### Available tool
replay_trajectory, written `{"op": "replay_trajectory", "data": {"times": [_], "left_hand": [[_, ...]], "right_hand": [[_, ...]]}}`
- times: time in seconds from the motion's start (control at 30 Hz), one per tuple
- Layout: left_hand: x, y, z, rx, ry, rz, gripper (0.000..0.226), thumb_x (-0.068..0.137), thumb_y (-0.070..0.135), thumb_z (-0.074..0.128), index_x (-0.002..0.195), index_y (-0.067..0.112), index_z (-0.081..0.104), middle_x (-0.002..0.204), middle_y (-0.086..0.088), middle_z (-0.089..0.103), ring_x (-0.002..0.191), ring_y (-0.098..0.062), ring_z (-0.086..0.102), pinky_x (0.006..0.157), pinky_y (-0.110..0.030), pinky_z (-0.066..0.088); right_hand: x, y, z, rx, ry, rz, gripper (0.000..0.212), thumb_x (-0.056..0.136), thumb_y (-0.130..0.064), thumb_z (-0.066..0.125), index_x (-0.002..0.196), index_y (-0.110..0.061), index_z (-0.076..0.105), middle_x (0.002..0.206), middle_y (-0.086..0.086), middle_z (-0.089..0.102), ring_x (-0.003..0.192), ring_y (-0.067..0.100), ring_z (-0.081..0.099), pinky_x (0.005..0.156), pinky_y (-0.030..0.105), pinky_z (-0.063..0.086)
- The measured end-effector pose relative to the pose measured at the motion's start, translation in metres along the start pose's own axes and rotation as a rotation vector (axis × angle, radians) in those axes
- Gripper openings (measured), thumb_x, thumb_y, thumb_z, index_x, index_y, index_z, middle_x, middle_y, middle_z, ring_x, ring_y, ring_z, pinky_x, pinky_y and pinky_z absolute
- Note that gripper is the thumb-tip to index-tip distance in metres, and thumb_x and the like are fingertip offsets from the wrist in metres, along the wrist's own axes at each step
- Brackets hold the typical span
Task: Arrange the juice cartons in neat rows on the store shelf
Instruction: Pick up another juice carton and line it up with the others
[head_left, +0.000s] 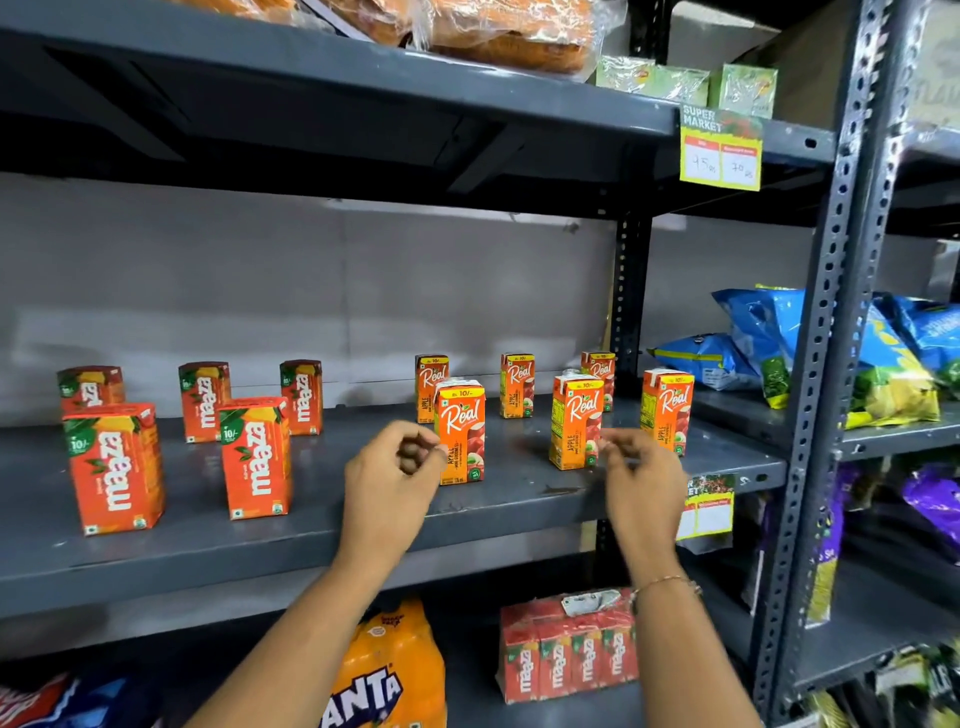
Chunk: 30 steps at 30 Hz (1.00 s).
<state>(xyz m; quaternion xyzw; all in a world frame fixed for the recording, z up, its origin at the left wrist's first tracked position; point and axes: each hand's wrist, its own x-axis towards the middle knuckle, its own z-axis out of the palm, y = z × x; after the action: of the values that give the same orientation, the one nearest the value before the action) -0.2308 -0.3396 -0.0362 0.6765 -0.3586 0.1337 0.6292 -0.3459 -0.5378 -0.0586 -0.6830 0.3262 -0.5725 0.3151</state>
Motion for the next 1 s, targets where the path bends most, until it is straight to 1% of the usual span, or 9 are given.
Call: {"op": "replay_trajectory", "data": {"times": [0.07, 0.17, 0.3, 0.4, 0.47, 0.6, 0.7, 0.83, 1.0], "left_hand": [[-0.007, 0.012, 0.010, -0.087, -0.138, 0.005, 0.018, 0.085, 0.005, 0.059, 0.085, 0.019, 0.070, 0.079, 0.001, 0.070, 0.063, -0.009, 0.064, 0.059, -0.026, 0.054], [-0.003, 0.023, 0.039, -0.073, -0.316, -0.042, 0.039, 0.088, -0.005, 0.044, 0.108, 0.019, 0.068, 0.099, 0.005, 0.070, 0.059, -0.006, 0.064, 0.056, -0.028, 0.049], [0.007, 0.020, 0.077, 0.165, -0.404, -0.111, 0.055, 0.088, 0.001, 0.037, 0.137, 0.025, 0.047, 0.091, -0.003, 0.072, 0.058, -0.022, 0.063, 0.047, -0.023, 0.043], [0.010, 0.019, 0.093, 0.414, -0.390, -0.065, 0.055, 0.089, 0.009, 0.037, 0.140, 0.028, 0.042, 0.123, -0.003, 0.064, 0.091, -0.021, 0.065, 0.071, -0.031, 0.052], [0.011, 0.021, 0.099, 0.591, -0.381, -0.008, 0.054, 0.089, 0.013, 0.037, 0.140, 0.032, 0.041, 0.141, 0.003, 0.050, 0.116, -0.023, 0.054, 0.087, -0.035, 0.048], [0.010, 0.024, 0.107, 0.682, -0.440, 0.061, 0.054, 0.089, 0.012, 0.039, 0.137, 0.037, 0.045, 0.141, 0.007, 0.049, 0.118, -0.021, 0.053, 0.085, -0.033, 0.046], [0.009, 0.024, 0.109, 0.689, -0.420, 0.076, 0.054, 0.088, 0.012, 0.040, 0.133, 0.039, 0.049, 0.133, 0.005, 0.057, 0.103, -0.021, 0.059, 0.070, -0.028, 0.043], [0.009, 0.021, 0.108, 0.647, -0.416, 0.047, 0.051, 0.089, 0.013, 0.041, 0.130, 0.041, 0.051, 0.127, 0.004, 0.062, 0.056, -0.006, 0.049, 0.046, -0.022, 0.032], [0.008, 0.020, 0.108, 0.645, -0.403, 0.037, 0.051, 0.089, 0.013, 0.041, 0.130, 0.041, 0.052, 0.112, -0.003, 0.069, 0.047, -0.006, 0.041, 0.043, -0.023, 0.030]], "right_hand": [[0.019, 0.004, -0.010, 0.017, -0.022, 0.033, 0.016, 0.092, -0.017, 0.060, 0.102, -0.016, 0.072, 0.098, 0.003, 0.073, 0.087, 0.016, 0.062, 0.066, 0.024, 0.042], [0.041, 0.009, -0.012, -0.023, -0.196, 0.037, 0.023, 0.094, -0.010, 0.055, 0.111, -0.011, 0.071, 0.108, 0.007, 0.072, 0.091, 0.014, 0.058, 0.077, 0.024, 0.043], [0.048, 0.023, -0.007, -0.131, -0.353, -0.024, 0.027, 0.090, -0.008, 0.056, 0.112, -0.014, 0.072, 0.111, 0.005, 0.073, 0.100, 0.023, 0.067, 0.086, 0.033, 0.053], [0.047, 0.028, -0.006, -0.252, -0.352, -0.085, 0.027, 0.088, -0.016, 0.059, 0.110, -0.023, 0.073, 0.106, 0.001, 0.075, 0.096, 0.026, 0.068, 0.077, 0.034, 0.055], [0.046, 0.030, -0.005, -0.336, -0.333, -0.110, 0.028, 0.087, -0.020, 0.061, 0.112, -0.029, 0.071, 0.108, 0.001, 0.074, 0.097, 0.027, 0.068, 0.075, 0.034, 0.055], [0.046, 0.037, -0.001, -0.358, -0.295, -0.143, 0.030, 0.086, -0.023, 0.061, 0.112, -0.034, 0.069, 0.111, 0.001, 0.072, 0.095, 0.026, 0.068, 0.076, 0.037, 0.057], [0.047, 0.040, 0.000, -0.333, -0.283, -0.155, 0.029, 0.085, -0.022, 0.062, 0.111, -0.033, 0.070, 0.108, 0.000, 0.072, 0.091, 0.024, 0.069, 0.075, 0.037, 0.057], [0.046, 0.044, -0.001, -0.277, -0.289, -0.176, 0.027, 0.086, -0.020, 0.062, 0.109, -0.031, 0.071, 0.105, 0.000, 0.073, 0.091, 0.022, 0.069, 0.074, 0.037, 0.057], [0.045, 0.046, -0.002, -0.240, -0.295, -0.173, 0.025, 0.086, -0.022, 0.062, 0.107, -0.032, 0.072, 0.105, -0.001, 0.073, 0.089, 0.019, 0.069, 0.073, 0.038, 0.058]]}}
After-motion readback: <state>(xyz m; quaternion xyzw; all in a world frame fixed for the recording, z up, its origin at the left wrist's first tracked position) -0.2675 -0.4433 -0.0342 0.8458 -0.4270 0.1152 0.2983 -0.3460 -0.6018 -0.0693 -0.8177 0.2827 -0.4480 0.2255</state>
